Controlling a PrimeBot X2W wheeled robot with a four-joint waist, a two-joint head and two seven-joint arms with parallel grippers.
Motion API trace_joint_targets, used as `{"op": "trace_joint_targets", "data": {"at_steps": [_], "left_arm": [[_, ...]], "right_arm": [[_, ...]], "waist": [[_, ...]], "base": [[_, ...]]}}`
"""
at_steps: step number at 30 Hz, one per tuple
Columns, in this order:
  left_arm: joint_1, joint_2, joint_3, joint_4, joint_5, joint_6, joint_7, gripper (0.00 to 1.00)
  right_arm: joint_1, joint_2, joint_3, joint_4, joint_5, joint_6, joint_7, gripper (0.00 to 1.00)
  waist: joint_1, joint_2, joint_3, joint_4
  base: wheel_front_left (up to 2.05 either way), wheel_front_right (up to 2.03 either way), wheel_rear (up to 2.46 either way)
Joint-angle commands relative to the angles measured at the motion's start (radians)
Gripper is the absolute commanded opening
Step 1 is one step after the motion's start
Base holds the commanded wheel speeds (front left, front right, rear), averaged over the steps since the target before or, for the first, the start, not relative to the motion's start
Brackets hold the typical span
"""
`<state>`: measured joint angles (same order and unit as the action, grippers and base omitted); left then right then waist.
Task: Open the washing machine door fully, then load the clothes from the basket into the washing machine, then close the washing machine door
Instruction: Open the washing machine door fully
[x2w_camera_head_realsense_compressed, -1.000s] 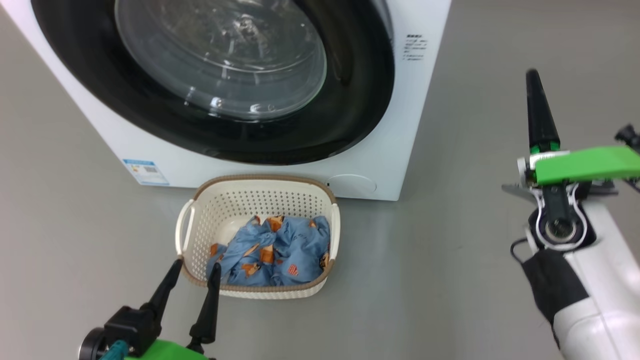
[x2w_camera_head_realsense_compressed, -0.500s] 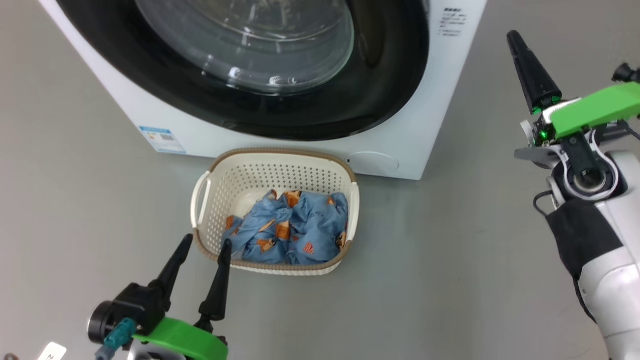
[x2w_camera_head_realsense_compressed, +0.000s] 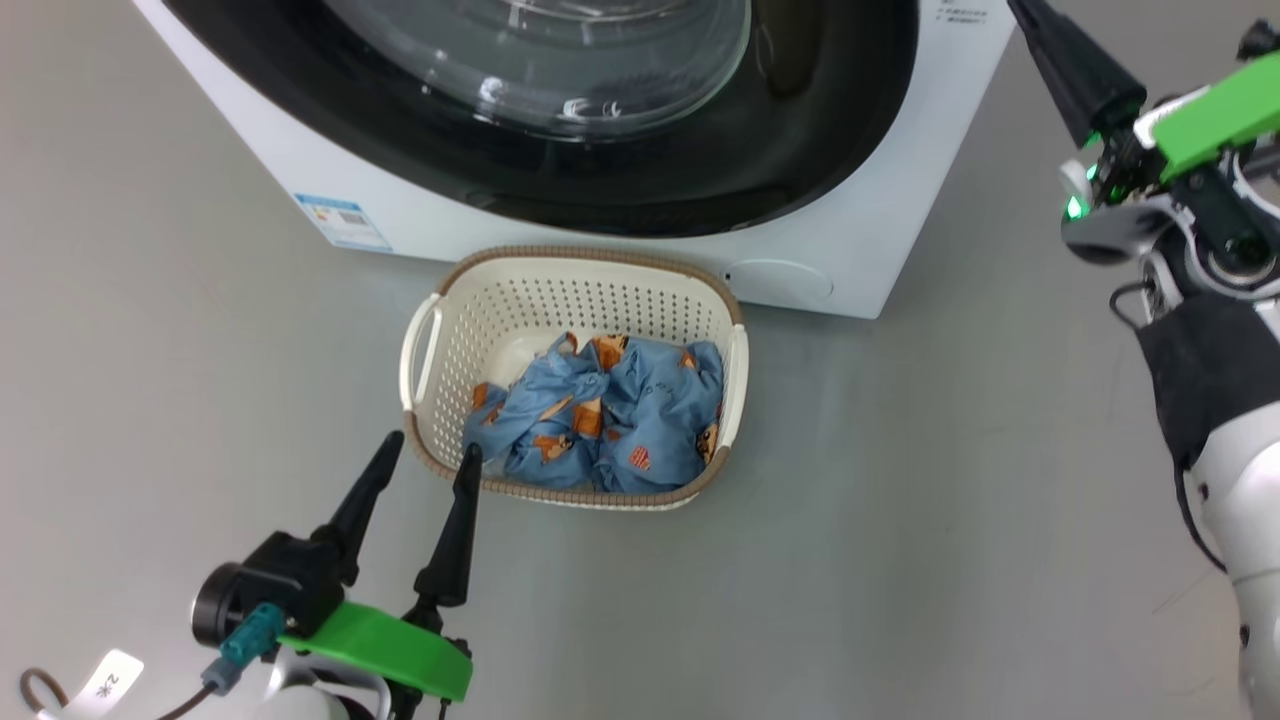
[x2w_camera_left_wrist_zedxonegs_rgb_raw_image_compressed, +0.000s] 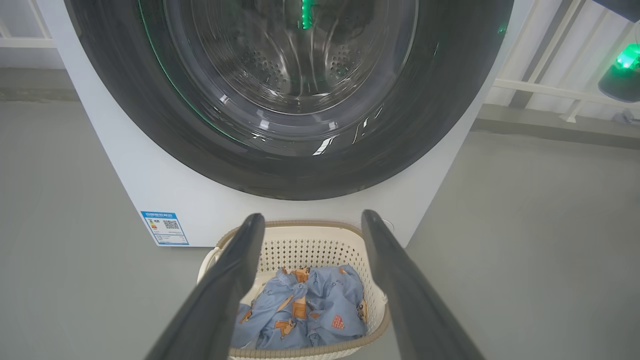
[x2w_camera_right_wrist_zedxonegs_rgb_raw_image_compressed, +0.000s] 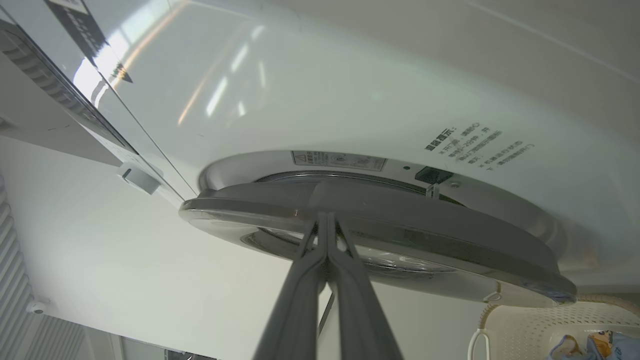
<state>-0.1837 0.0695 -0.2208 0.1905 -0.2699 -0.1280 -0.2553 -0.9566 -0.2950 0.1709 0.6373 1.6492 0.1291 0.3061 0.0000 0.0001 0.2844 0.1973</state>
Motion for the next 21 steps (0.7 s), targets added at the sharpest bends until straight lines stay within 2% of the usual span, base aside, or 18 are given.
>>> {"op": "trace_joint_targets", "data": {"at_steps": [1, 9, 21], "left_arm": [[-0.036, 0.013, 0.028, -0.022, -0.003, -0.003, -0.006, 1.00], [-0.077, 0.007, 0.010, -0.026, -0.009, -0.003, -0.006, 1.00], [-0.121, -0.003, -0.005, -0.030, -0.015, -0.003, -0.006, 1.00]], "right_arm": [[-0.038, 0.002, 0.006, -0.015, 0.007, 0.002, 0.014, 0.00], [-0.140, 0.002, 0.029, 0.041, -0.030, 0.002, 0.073, 0.00], [-0.239, 0.003, 0.049, 0.098, -0.074, 0.002, 0.092, 0.00]], "waist": [[0.0000, -0.0001, 0.017, 0.008], [0.0000, -0.0001, 0.073, 0.026], [0.0000, -0.0001, 0.134, 0.057]], "base": [[0.00, 0.00, 0.00], [0.00, 0.00, 0.00], [0.00, 0.00, 0.00]]}}
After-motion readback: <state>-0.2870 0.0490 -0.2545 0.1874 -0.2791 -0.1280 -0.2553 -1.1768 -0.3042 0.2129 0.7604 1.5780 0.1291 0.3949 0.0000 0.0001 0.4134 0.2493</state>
